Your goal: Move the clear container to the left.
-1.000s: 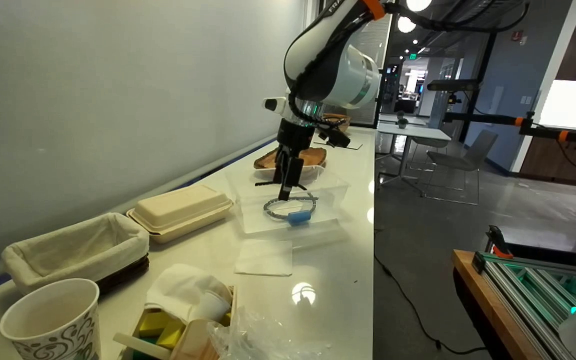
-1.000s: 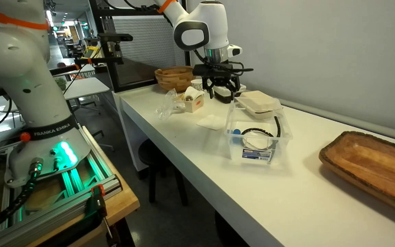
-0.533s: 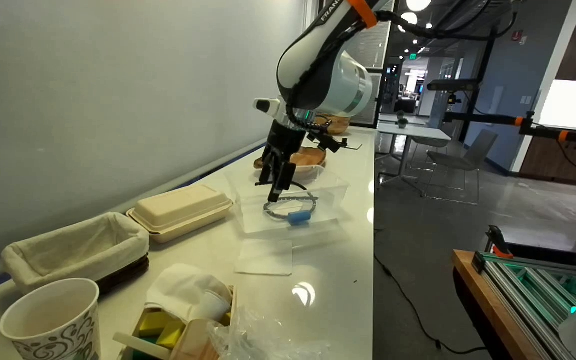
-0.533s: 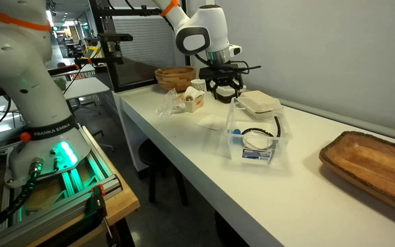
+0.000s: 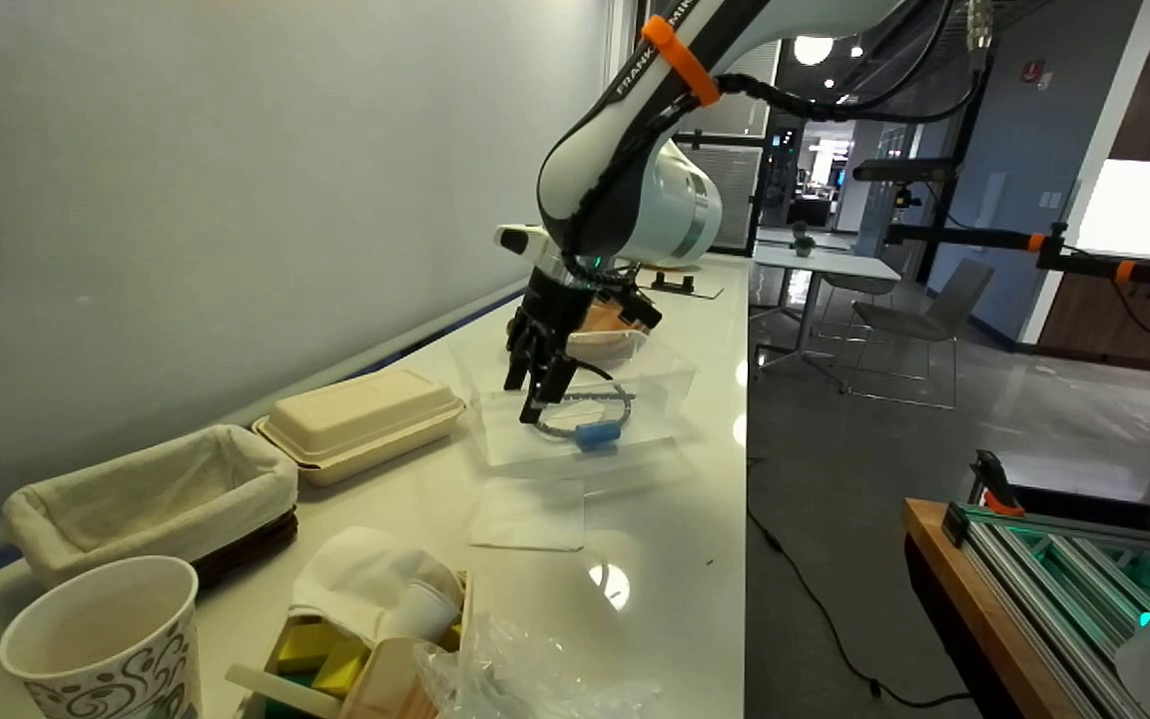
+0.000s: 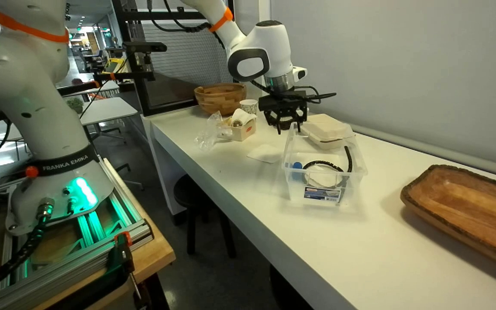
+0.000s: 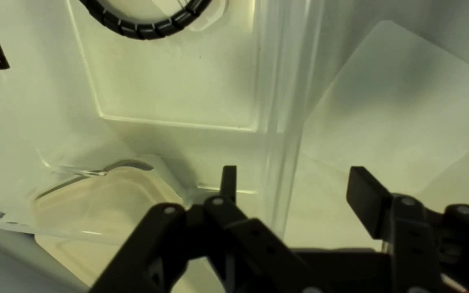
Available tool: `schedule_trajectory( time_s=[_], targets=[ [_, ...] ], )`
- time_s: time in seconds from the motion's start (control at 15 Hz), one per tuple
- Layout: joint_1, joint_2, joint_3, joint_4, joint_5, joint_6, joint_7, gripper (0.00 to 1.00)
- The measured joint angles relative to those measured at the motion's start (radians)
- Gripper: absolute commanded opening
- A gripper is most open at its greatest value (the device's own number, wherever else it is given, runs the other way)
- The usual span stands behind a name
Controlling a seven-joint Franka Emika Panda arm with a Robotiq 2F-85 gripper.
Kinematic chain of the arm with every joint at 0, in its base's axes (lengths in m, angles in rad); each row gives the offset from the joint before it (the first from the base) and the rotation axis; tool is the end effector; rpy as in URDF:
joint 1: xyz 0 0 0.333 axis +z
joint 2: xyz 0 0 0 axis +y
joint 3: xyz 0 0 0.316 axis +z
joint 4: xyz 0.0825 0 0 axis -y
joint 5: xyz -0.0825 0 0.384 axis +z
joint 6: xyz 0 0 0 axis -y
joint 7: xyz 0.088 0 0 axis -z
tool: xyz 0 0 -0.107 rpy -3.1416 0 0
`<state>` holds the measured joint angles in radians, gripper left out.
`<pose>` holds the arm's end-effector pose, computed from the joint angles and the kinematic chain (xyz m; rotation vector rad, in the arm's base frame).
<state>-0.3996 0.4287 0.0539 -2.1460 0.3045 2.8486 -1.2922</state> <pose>0.5531 -0.2167 0.2259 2.8525 0.9749 0.4435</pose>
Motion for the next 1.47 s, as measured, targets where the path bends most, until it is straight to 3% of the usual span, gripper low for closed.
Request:
schedule_trajectory(
  time_s=[0.33, 1.0, 1.47],
  targets=[
    [-0.018, 0.022, 0.01, 0.01, -0.035, 0.0, 0.003, 0.01],
    [0.052, -0.028, -0.061, -0.016, -0.188, 0.0, 0.163, 0.02],
    [0.106, -0.16, -0.038, -0.122, -0.236, 0.0, 0.179, 0.02]
  ],
)
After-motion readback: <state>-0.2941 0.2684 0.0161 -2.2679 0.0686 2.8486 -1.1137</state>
